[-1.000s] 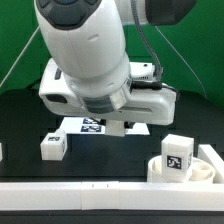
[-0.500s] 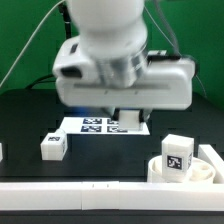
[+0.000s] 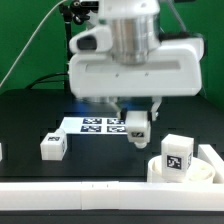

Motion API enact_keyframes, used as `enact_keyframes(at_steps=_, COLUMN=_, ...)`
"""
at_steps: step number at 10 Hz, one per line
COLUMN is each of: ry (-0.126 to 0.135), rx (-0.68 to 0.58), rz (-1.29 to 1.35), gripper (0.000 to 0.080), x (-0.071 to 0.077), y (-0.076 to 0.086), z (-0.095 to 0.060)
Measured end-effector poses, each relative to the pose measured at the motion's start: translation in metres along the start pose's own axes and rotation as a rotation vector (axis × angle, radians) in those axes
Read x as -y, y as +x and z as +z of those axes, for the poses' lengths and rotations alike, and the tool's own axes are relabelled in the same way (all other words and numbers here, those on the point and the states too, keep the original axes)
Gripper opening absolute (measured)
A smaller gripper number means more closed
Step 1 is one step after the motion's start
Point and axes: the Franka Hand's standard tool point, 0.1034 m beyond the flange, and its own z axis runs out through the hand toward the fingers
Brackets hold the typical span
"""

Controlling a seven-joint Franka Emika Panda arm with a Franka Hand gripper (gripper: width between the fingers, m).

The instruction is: Assemble stool

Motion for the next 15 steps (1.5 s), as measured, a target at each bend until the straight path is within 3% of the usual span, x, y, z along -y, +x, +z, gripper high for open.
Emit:
enact_keyframes(at_steps=3, ry=0.027, rx=-0.165, rz=-0.024, gripper=0.0337, x=0.022, y=0.002, z=-0.034)
enact_keyframes(at_steps=6, ry=0.022, rx=-0.376, rz=-0.042, gripper=0.0337, x=0.02, y=0.004, z=-0.028)
enact_keyframes(at_steps=7, ry=0.028, rx=-0.432, rz=-0.051, gripper=0.0337, x=0.029, y=0.003, z=-0.028)
enact_keyframes(at_steps=8, ry=0.038, rx=-0.43, rz=-0.082, gripper=0.0337, x=0.051, y=-0.001, z=-0.03)
enact_keyframes(at_steps=10, ry=0.053, rx=-0.369, rz=-0.107, gripper=0.0337, x=0.08, y=0.011, z=-0.043)
enact_keyframes(at_steps=11, ry=0.057, rx=-0.368, rz=-0.105, gripper=0.0337, x=0.084, y=0.02, z=-0.045)
enact_keyframes(at_steps=14, ry=0.051, rx=-0.368, rz=-0.109, gripper=0.0337, x=0.08, y=0.016, z=-0.039)
enact_keyframes(at_steps=15, ry=0.029, rx=-0.404, rz=-0.188, gripper=0.0337, x=0.083, y=0.021, z=-0.035)
